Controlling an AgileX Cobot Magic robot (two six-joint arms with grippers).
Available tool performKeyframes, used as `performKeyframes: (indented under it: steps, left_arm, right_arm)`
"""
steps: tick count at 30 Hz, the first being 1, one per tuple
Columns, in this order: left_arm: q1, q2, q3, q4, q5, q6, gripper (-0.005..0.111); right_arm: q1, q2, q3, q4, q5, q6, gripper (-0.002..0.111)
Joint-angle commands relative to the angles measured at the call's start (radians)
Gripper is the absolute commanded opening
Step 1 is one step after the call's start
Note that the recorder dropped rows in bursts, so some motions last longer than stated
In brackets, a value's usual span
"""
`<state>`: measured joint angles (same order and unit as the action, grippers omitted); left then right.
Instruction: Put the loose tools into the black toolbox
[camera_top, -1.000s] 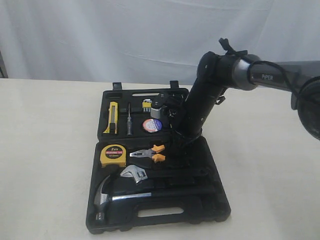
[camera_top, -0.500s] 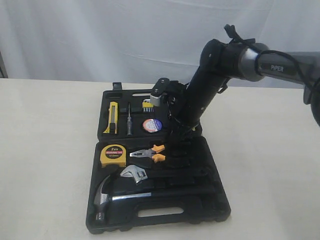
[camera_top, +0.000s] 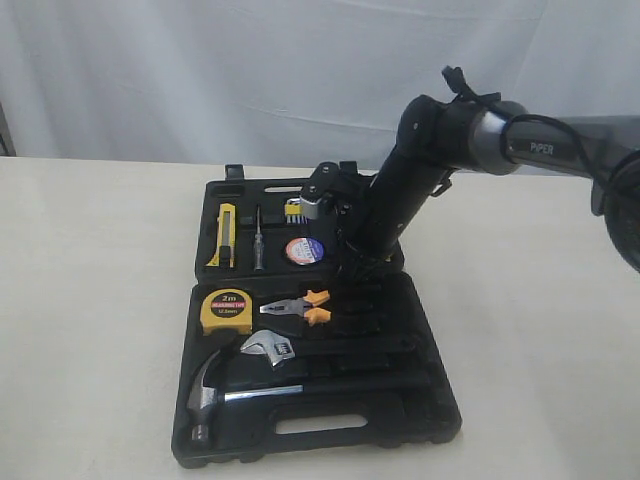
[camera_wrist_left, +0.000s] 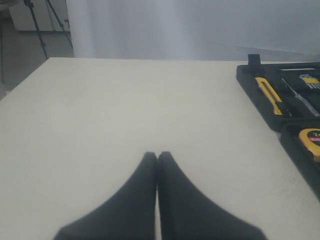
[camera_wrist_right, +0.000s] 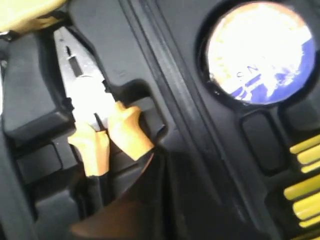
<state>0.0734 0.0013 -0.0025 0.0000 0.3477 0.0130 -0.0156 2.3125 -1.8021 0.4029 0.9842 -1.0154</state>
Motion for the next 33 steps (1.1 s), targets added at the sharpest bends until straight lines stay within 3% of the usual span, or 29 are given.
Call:
performKeyframes:
  steps: [1, 24, 33]
  left_arm:
    - [-0.005, -0.001, 0.003, 0.0, -0.005, -0.006, 0.0]
    - [-0.005, -0.001, 0.003, 0.0, -0.005, -0.006, 0.0]
    - [-0.005, -0.001, 0.003, 0.0, -0.005, -0.006, 0.0]
  right_arm:
    - [-0.001, 0.022, 0.002, -0.003, 0.013, 0.006, -0.001]
    - [-0.001, -0.048, -0.002, -0.005, 0.024, 0.01, -0.001]
    - [-0.001, -0.197, -0.002, -0.009, 0.226, -0.01, -0.001]
